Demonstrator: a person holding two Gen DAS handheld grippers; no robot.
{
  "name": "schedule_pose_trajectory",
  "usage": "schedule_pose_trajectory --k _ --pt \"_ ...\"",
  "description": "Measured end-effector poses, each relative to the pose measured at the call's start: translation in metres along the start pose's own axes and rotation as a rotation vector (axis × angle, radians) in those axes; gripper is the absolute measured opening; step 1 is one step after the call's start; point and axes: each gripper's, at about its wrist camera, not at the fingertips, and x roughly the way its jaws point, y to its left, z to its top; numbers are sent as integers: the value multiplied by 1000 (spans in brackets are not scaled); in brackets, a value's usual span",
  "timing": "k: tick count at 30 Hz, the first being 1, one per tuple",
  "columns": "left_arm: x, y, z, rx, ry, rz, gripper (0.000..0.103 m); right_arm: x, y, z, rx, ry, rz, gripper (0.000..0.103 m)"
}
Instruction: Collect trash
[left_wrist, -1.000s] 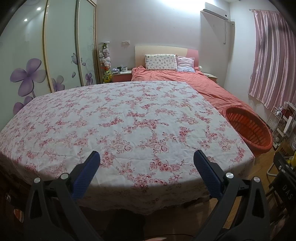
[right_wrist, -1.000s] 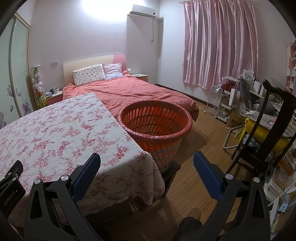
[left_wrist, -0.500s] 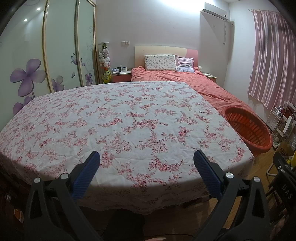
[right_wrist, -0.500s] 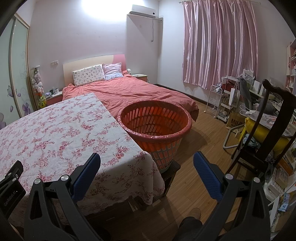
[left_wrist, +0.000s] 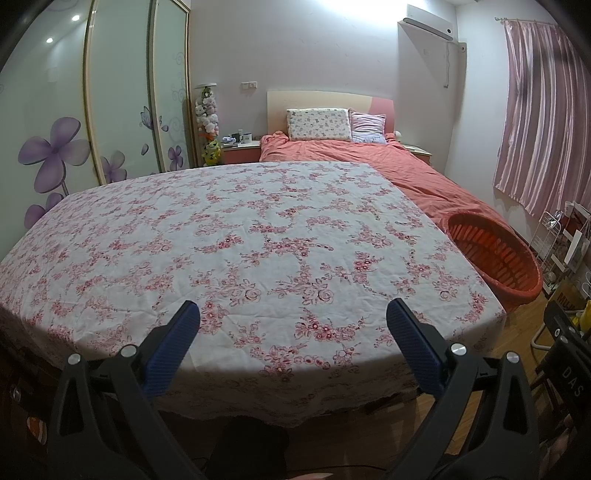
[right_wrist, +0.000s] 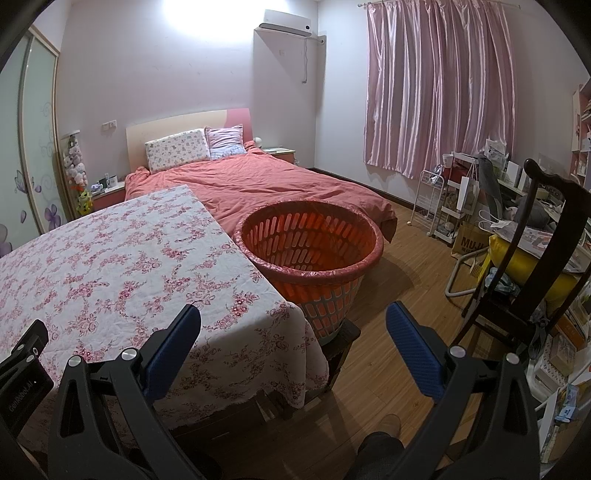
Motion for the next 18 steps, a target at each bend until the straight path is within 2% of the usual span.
schedule_pose_trajectory --k 18 --pt "0 -3 0 -2 4 -3 99 0 0 0 0 0 0 99"
